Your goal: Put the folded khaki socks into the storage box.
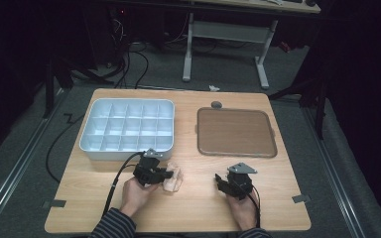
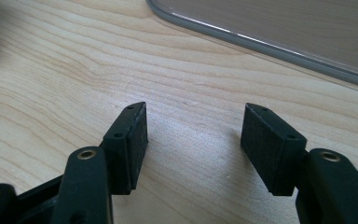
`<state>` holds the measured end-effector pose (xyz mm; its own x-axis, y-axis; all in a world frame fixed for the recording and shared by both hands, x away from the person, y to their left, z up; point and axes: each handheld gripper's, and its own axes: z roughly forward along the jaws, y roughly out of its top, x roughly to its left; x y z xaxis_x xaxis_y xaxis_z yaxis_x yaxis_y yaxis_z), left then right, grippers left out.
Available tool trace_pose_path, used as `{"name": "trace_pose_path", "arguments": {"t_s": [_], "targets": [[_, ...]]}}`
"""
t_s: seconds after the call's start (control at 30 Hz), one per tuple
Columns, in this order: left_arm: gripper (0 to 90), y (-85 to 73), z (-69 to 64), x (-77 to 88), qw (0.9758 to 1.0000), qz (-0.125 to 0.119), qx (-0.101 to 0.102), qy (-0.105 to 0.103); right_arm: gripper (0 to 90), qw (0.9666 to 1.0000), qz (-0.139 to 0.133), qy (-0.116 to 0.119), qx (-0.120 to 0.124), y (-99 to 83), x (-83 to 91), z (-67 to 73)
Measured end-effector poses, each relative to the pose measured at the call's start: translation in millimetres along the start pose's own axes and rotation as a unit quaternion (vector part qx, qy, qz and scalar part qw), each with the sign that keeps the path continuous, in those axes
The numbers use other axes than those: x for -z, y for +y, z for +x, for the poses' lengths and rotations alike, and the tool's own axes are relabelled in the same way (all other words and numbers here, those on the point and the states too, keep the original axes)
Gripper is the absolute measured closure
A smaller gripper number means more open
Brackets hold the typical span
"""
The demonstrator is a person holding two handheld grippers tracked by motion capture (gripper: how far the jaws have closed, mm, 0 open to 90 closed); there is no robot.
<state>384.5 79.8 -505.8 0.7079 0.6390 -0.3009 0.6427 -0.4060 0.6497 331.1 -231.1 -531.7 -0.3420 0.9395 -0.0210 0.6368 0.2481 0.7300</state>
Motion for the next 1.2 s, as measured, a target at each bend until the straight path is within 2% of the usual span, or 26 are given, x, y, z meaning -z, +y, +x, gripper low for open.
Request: {"name": "trace_pose_path", "arguments": {"t_s": [0.37, 0.87, 1.2], "targets": [[77.6, -0.9, 2.0, 12.3, 1.0000, -0.001, -0.004, -0.003, 40.6, 1.0000, 0.000, 0.002, 0.002, 0.0, 0.0, 0.1], [78.0, -4.4, 5.3, 35.9, 0.9998, -0.019, -0.005, -0.002, 40.3, 1.0000, 0.000, 0.004, 0.004, 0.0, -0.1, 0.2], [78.1, -5.2, 10.8, 48.8, 0.9994, -0.033, 0.008, -0.010, 40.1, 1.0000, 0.000, 0.004, 0.006, 0.0, -0.1, 0.2]]}}
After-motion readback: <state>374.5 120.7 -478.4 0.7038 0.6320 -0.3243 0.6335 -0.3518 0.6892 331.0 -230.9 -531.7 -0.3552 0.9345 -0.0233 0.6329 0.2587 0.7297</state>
